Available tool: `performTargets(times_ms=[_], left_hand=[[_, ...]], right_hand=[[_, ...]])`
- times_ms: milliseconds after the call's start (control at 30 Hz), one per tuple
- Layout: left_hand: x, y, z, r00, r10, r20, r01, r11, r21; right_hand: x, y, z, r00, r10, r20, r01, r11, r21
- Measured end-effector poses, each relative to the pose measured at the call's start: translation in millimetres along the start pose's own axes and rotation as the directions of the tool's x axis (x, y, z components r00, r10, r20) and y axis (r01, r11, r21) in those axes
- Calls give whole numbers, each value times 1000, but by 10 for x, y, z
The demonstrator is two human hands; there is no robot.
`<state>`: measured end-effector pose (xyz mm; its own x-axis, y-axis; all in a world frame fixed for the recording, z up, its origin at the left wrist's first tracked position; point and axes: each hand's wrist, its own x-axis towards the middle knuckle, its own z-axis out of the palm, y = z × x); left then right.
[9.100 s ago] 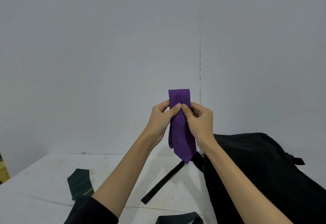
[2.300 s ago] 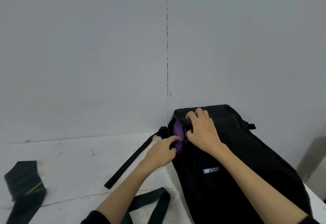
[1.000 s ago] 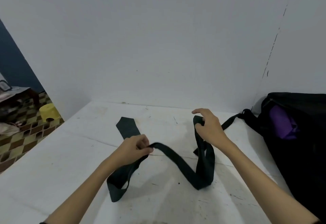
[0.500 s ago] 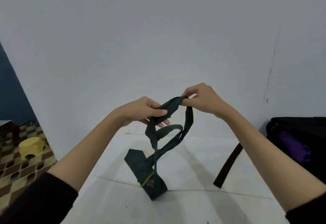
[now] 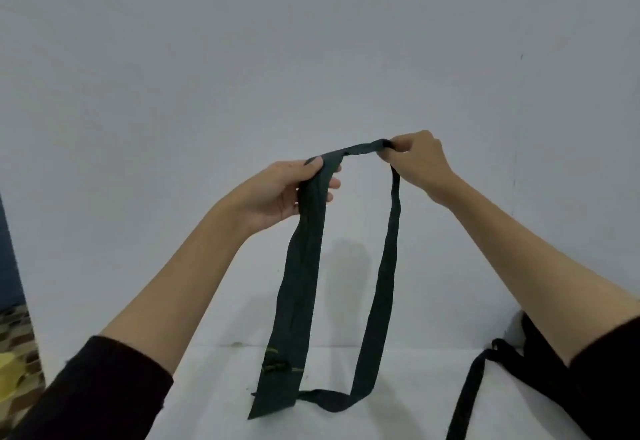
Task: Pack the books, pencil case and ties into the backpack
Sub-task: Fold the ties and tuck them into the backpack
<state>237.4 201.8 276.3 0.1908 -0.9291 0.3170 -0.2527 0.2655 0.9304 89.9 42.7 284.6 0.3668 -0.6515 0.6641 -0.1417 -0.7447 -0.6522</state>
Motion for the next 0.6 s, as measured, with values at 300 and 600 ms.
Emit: performTargets(times_ms=[300,600], left_hand=[[431,493,-81,978,182,-107,-74,772,632],[664,-4,25,856,375,-356,-28,721,692]], right_hand=[[207,-163,-122,934,69,350,-187,930,315],[156,-128,14,999,-12,35,12,1000,5]])
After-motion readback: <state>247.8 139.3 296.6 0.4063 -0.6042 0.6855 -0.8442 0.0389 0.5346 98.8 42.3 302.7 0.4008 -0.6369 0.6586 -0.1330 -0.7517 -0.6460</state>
